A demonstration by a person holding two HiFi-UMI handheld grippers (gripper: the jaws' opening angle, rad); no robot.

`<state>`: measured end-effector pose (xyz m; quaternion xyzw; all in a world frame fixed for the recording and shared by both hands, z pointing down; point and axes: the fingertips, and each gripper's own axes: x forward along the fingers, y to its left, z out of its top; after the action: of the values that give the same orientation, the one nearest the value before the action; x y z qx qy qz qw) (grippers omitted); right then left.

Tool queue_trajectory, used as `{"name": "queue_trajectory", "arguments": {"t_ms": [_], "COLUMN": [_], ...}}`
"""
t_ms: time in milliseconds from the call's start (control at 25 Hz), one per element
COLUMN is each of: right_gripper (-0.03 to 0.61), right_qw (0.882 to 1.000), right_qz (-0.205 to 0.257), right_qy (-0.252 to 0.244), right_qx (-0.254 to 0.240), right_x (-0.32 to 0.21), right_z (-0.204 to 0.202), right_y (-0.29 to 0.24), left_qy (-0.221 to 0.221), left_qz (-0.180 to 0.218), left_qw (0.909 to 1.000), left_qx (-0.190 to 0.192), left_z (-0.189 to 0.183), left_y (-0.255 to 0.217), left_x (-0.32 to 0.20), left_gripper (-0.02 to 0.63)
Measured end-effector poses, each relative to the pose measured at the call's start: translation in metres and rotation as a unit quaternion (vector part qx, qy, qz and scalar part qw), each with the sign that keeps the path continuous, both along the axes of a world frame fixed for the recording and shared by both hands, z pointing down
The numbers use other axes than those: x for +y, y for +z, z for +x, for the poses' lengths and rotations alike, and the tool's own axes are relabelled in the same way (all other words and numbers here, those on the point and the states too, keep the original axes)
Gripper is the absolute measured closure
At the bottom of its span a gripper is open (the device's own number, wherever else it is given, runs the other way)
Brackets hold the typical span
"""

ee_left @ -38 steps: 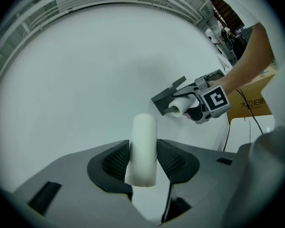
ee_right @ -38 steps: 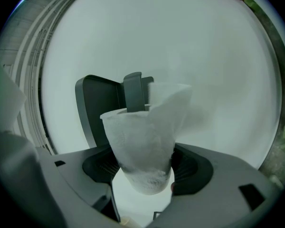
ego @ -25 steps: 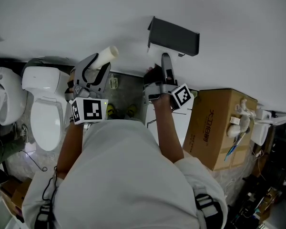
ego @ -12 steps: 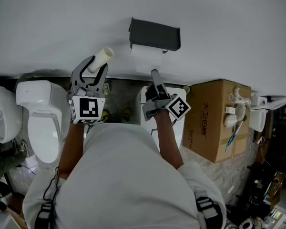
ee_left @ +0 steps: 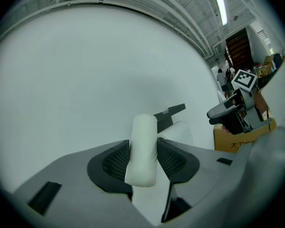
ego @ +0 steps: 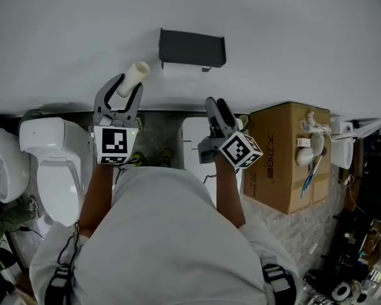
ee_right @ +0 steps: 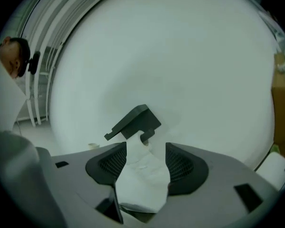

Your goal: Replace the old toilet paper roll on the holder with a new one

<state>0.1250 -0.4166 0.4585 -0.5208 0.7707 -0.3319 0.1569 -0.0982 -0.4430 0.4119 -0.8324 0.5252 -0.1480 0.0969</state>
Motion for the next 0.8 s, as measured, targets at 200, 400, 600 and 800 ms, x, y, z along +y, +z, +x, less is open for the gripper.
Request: {"name": "queue_trajectory", "arguments": {"t_ms": [200, 400, 600, 800], "right_gripper": [0.362, 0.394, 0.467, 0.530], "right_qw": [0.997, 0.978, 0.969, 0.965], "right_qz": [0.037, 0.048, 0.067, 0.081], "right_qy": [0.017, 0.041, 0.061, 0.050], "right_qx": [0.069, 0.197, 0.232, 0.245], "right_x": [-0.007, -0.012, -0.018, -0.024], "right_z": [0.013, 0.020, 0.025, 0.019], "right_y": [-0.025, -0.037, -0.053, -0.060], "left_qy": [0.005, 0.016, 0.017, 0.021], "left_qz": [0.007, 0.020, 0.028, 0.038], "left_qw": [0.9997, 0.9982, 0.9963, 0.9910], "left_qx": [0.025, 0.054, 0.080, 0.127], "left_z": [0.005, 0.009, 0.006, 0.000], "left_y": [-0.009, -0.020, -0.031, -0.046], "left_x": [-0.007, -0.013, -0.017, -0.018], "left_gripper": [0.411, 0.411, 0.411, 0.411]}}
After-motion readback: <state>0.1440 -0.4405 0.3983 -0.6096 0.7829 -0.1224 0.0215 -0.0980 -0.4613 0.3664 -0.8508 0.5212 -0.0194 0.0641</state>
